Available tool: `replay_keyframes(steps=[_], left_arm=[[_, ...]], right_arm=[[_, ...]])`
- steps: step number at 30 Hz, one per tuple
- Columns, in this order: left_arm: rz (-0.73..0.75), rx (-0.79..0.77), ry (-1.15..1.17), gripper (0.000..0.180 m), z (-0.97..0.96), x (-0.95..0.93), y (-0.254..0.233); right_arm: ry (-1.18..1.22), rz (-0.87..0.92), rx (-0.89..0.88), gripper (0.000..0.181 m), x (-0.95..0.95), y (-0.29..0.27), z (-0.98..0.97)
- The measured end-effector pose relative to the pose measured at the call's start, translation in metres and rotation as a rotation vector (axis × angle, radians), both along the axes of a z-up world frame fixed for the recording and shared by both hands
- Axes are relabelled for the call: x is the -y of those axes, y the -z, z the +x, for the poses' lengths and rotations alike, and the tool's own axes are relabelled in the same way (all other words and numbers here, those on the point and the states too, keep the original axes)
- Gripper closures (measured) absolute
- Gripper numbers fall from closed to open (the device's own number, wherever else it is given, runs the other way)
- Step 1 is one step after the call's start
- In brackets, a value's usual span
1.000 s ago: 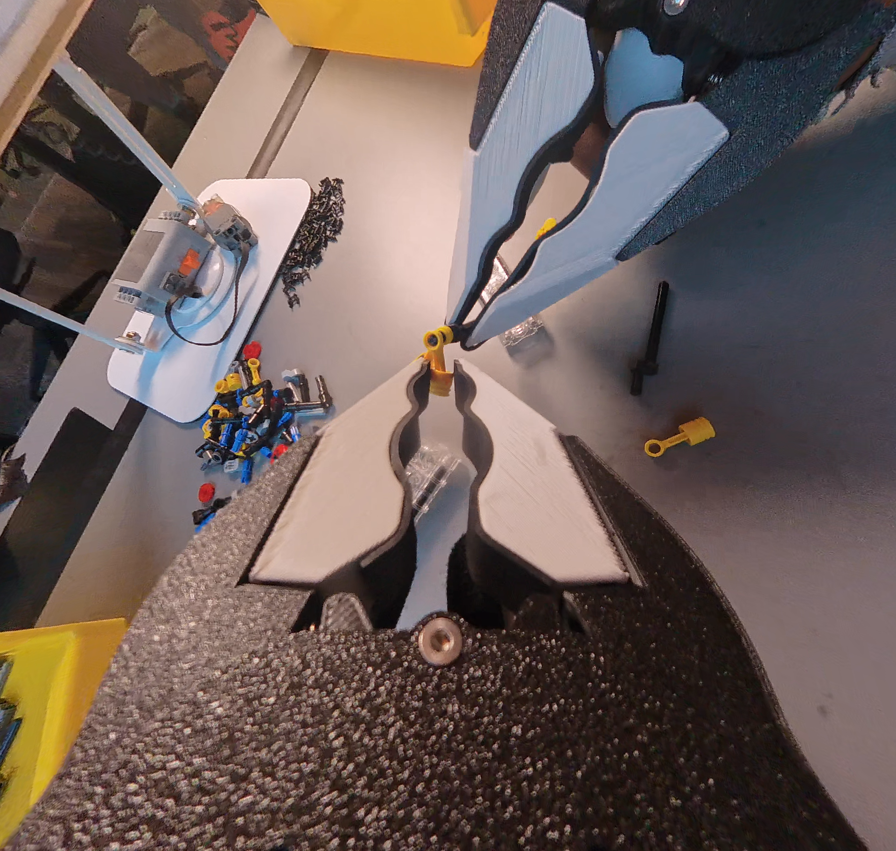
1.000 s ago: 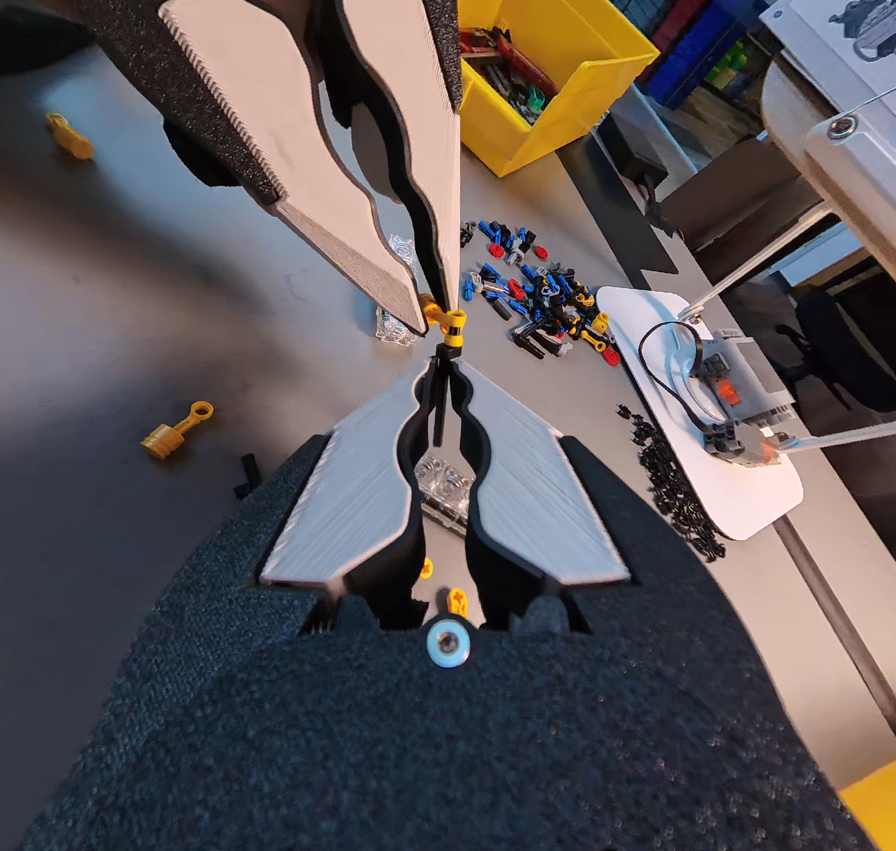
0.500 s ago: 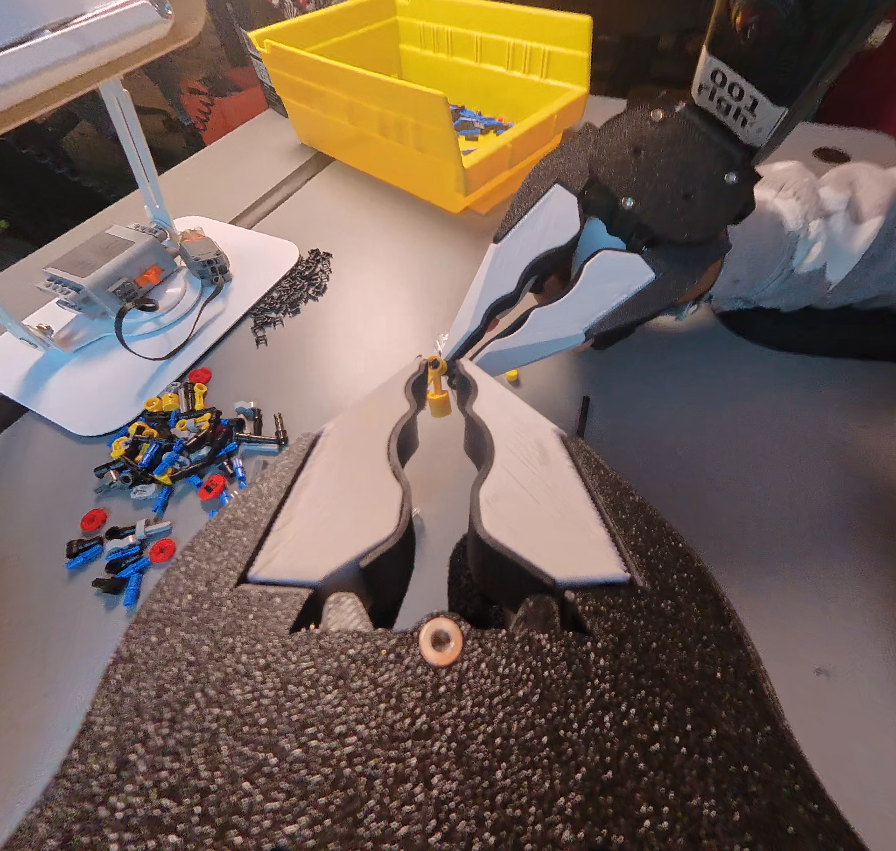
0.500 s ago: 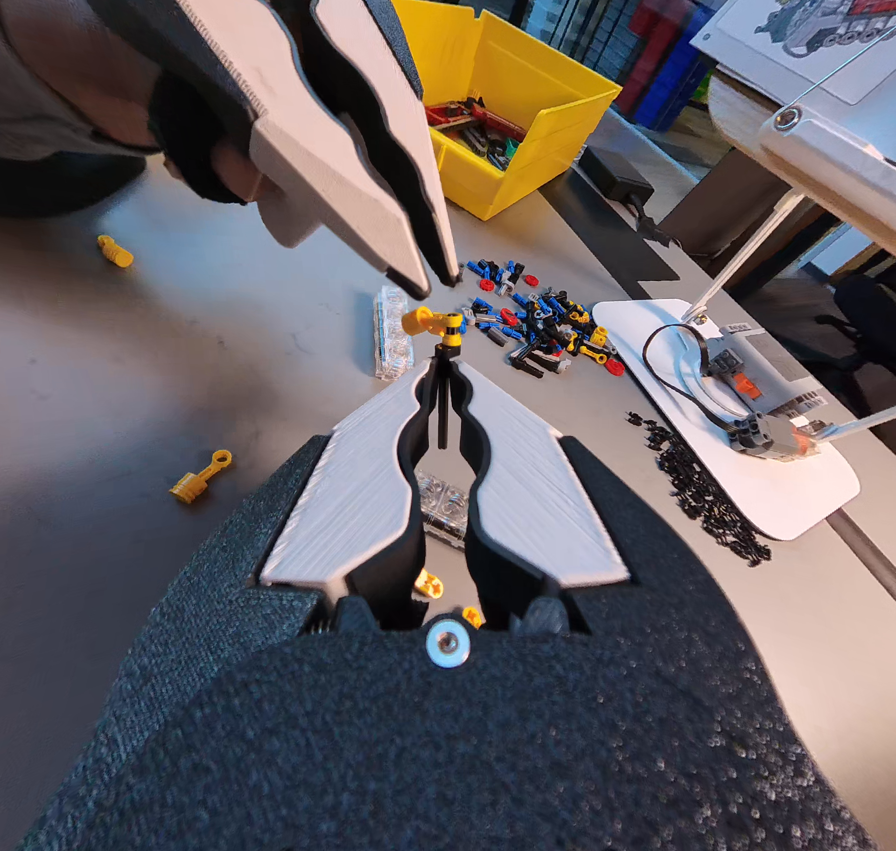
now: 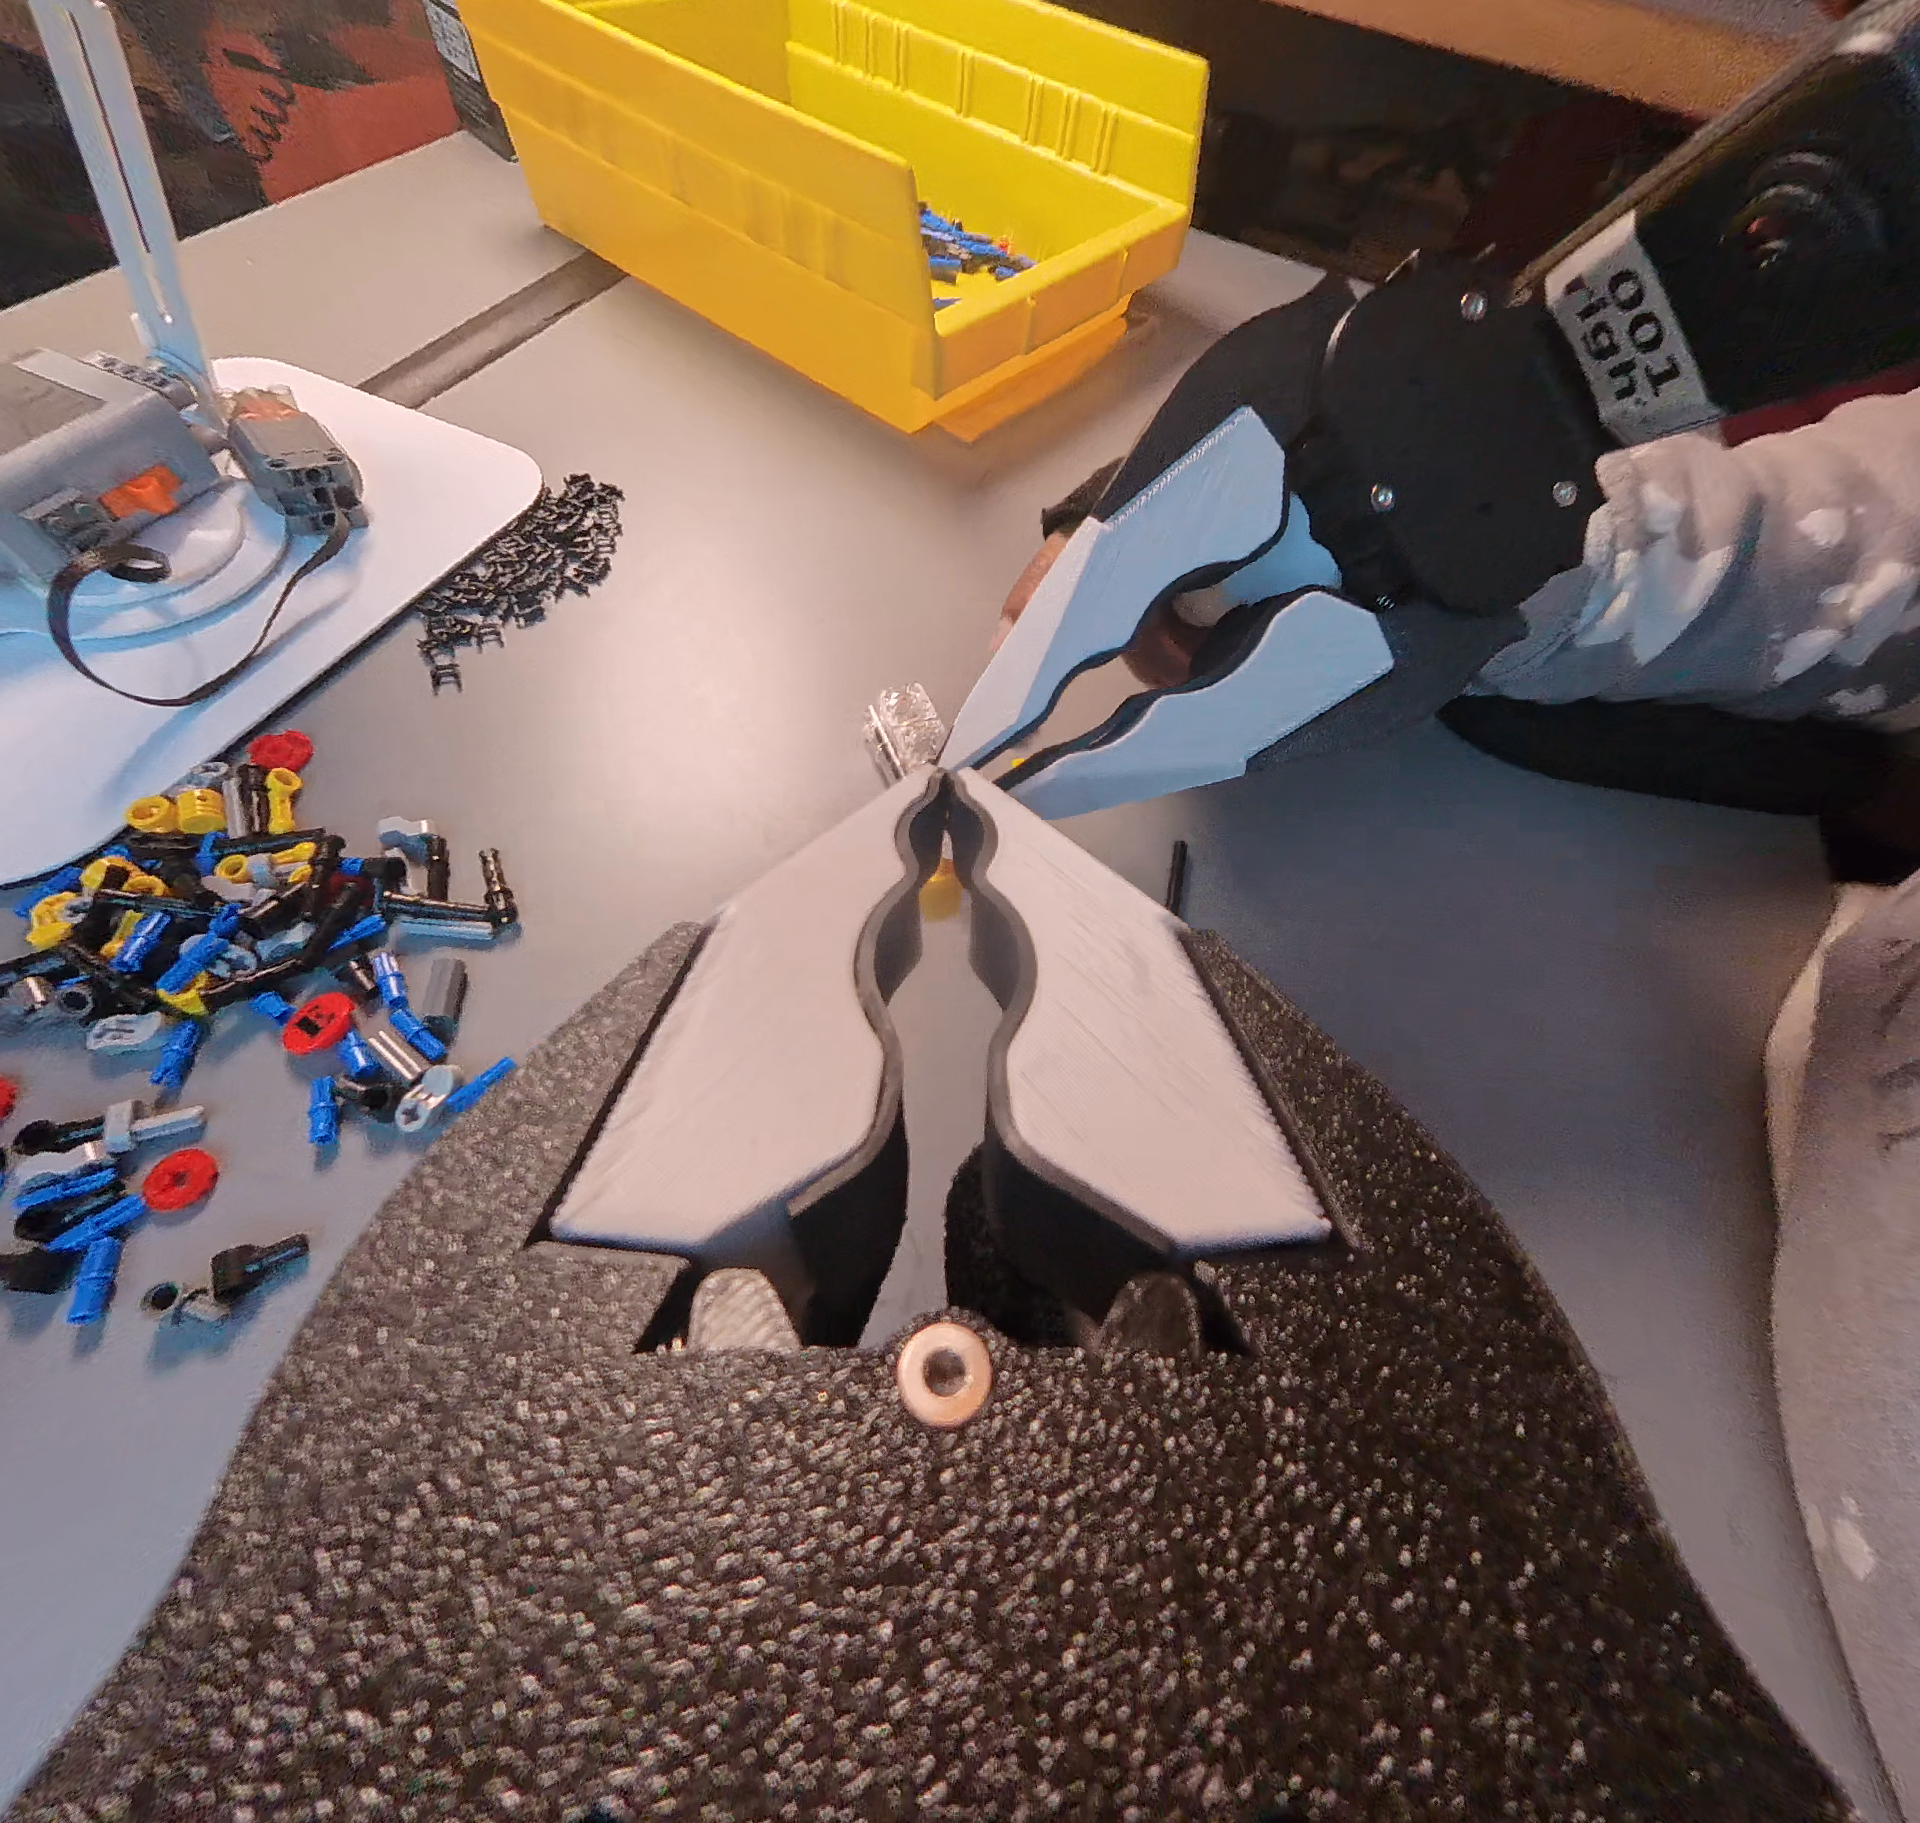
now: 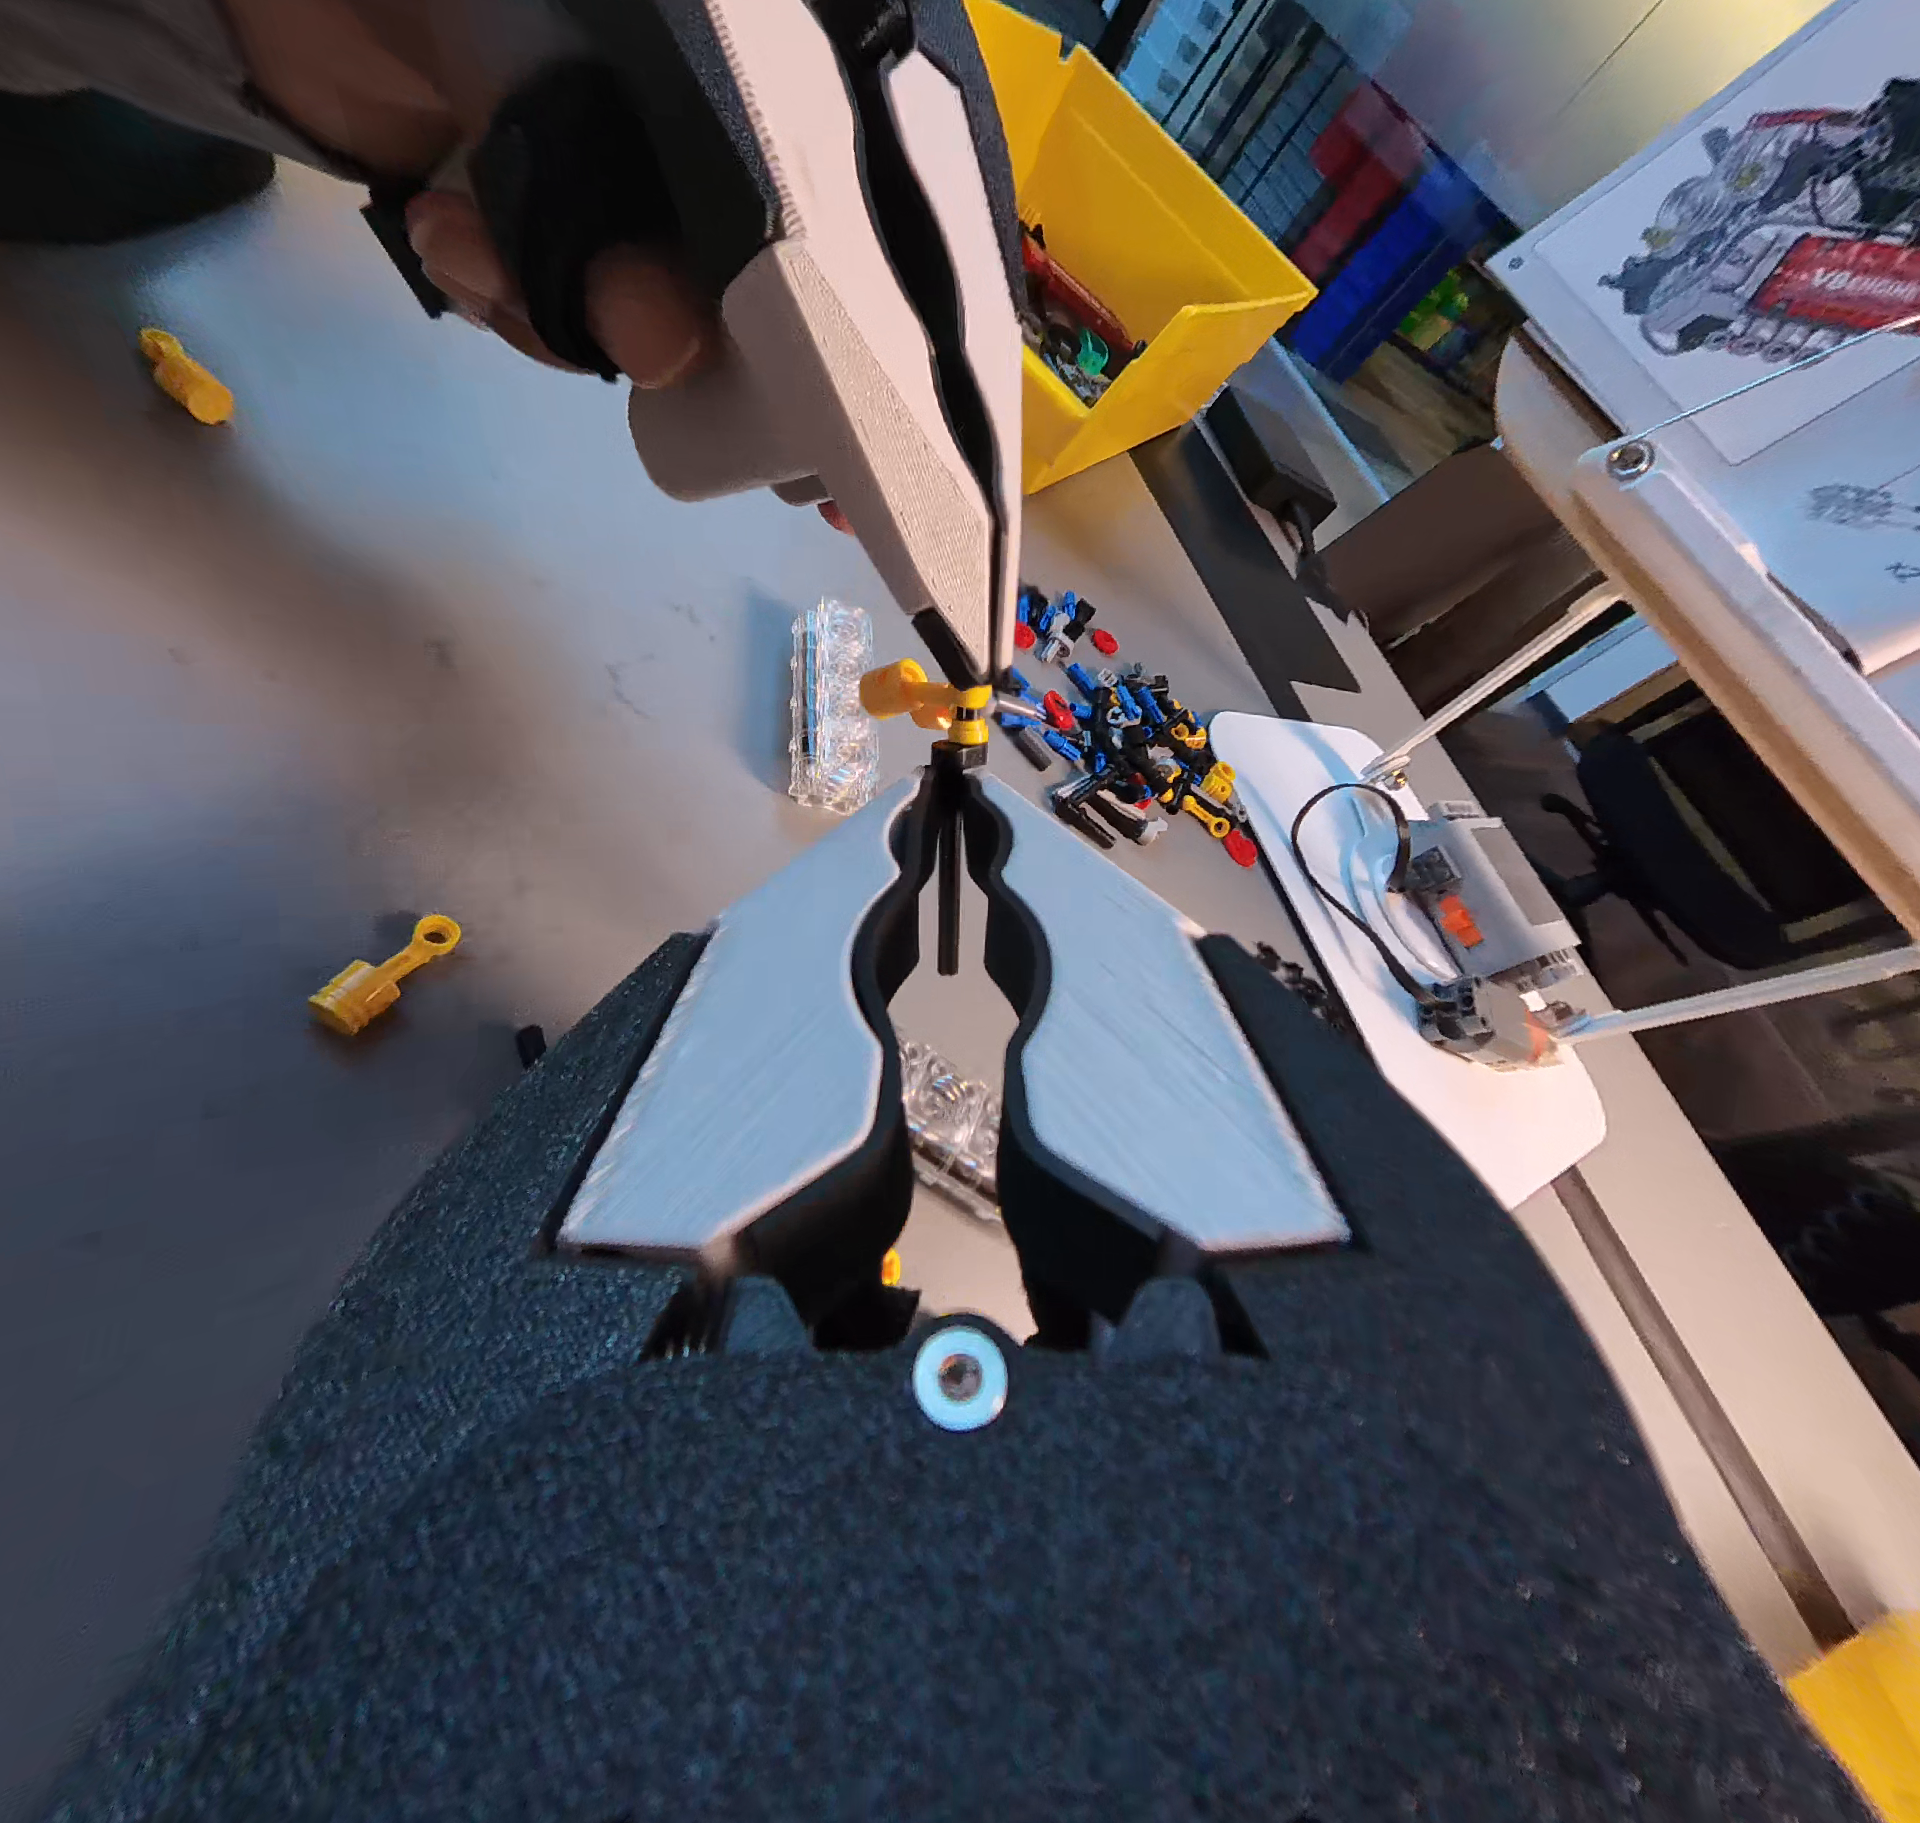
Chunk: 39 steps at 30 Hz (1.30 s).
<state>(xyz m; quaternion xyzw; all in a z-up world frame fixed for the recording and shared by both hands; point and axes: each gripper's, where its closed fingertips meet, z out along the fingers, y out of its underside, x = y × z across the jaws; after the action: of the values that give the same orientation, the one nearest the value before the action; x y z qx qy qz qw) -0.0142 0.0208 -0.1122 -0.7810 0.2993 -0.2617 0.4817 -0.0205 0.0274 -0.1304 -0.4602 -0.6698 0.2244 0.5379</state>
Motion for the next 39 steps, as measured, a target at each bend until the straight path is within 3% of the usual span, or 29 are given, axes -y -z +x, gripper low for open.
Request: replay_keyframes(steps=[5, 14, 20, 29, 39], left_arm=[[0.011, 0.080, 0.033, 0.177, -0.001, 0.004, -0.013], [0.025, -0.033, 0.050, 0.176, 0.000, 0.006, -0.004], [0.114, -0.220, 0.049, 0.176, 0.000, 0.008, 0.001], [0.198, -0.323, 0.131, 0.175, 0.005, 0.015, 0.011], [0.158, -0.131, 0.194, 0.176, 0.005, 0.019, 0.006]], right_arm=[[-0.011, -0.023, -0.036, 0.177, 0.002, -0.007, 0.000], [-0.025, 0.082, -0.016, 0.179, 0.006, -0.008, 0.001], [-0.017, 0.218, 0.039, 0.179, 0.008, -0.006, 0.000], [-0.088, 0.212, 0.089, 0.180, 0.018, 0.002, 0.005], [-0.091, 0.358, 0.110, 0.179, 0.022, -0.005, 0.006]])
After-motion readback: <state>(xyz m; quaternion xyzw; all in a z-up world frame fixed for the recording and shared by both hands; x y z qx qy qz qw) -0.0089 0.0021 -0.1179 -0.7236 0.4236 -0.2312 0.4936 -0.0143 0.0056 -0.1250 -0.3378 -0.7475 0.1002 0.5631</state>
